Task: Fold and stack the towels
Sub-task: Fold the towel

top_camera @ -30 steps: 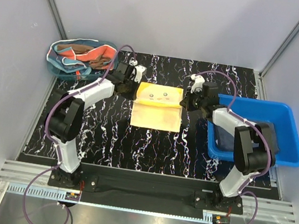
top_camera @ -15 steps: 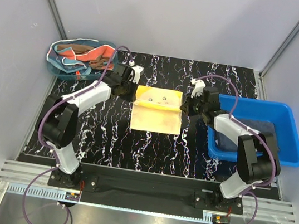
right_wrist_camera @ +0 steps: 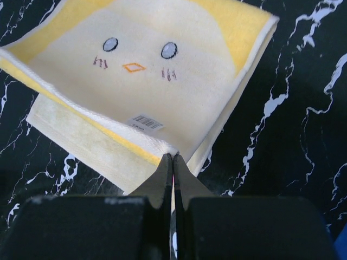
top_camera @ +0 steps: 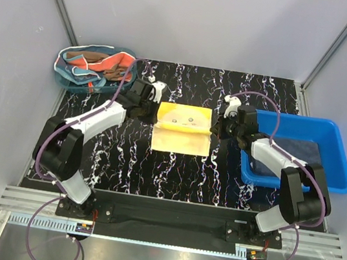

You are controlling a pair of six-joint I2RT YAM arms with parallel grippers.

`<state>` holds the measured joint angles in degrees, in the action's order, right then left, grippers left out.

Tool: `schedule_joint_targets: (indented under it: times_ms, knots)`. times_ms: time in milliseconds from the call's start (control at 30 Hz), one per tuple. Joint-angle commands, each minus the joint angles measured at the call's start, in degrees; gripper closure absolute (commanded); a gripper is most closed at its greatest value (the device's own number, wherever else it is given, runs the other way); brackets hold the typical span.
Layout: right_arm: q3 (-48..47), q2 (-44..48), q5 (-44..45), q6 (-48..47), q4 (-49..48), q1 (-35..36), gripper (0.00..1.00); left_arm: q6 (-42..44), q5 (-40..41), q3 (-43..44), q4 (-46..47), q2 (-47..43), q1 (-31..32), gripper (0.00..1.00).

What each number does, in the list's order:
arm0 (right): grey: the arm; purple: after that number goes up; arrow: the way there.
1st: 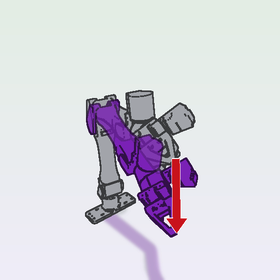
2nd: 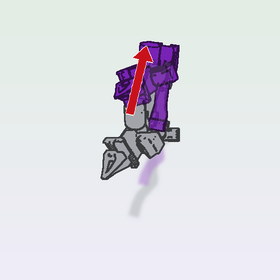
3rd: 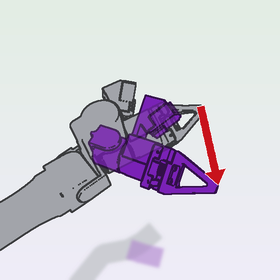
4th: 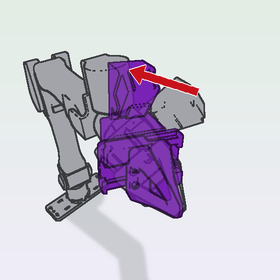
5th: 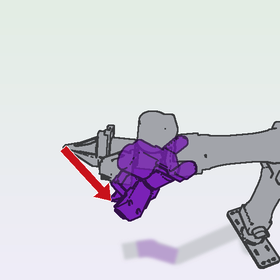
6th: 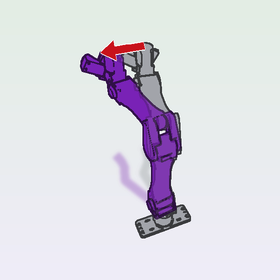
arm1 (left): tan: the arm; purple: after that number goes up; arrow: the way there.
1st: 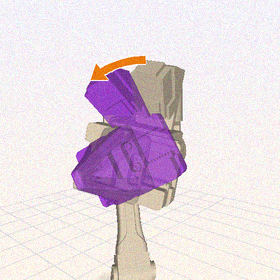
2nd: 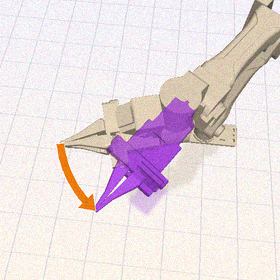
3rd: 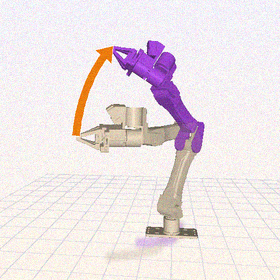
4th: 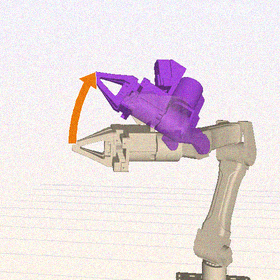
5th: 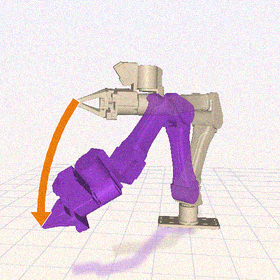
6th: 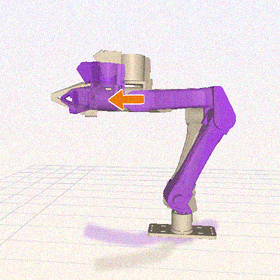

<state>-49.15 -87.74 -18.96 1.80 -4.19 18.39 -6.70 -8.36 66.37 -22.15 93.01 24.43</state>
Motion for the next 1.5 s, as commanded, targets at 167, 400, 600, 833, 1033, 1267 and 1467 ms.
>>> schedule_joint_targets:
  times_ms: [167, 400, 600, 833, 1033, 1267, 1467]
  knots:
    - [0.9, -0.4, 1.7, 5.5, 4.7, 0.5, 1.00, -1.6, 6.2, -2.7, 0.9, 0.1, 4.0, 0.99]
    - [1.1, 1.2, 2.4, 10.8, 11.7, 0.8, 0.88, -3.1, 9.7, -6.0, 0.0, -0.1, 8.7, 0.89]
    - [-1.8, 2.8, 6.2, 12.7, 22.5, 1.2, 0.61, -6.8, 16.5, -8.3, -1.7, -3.2, 13.5, 0.62]
    - [-2.2, 2.5, 7.4, 19.4, 23.1, 2.5, 0.55, -15.7, 18.4, -9.9, -0.3, -7.9, 13.6, 0.48]
    - [-4.7, -4.2, 12.5, 24.9, 24.6, 4.3, 0.61, -21.3, 17.4, -9.4, -0.2, -1.5, 12.8, 0.54]
    - [-5.8, -8.1, 16.2, 30.3, 25.1, 7.3, 0.64, -24.1, 13.5, -9.6, 0.5, 2.3, 12.1, 0.64]
    - [-6.7, -9.8, 18.6, 31.3, 26.4, 8.6, 0.72, -24.0, 15.7, -8.3, -1.3, 5.9, 11.6, 0.81]
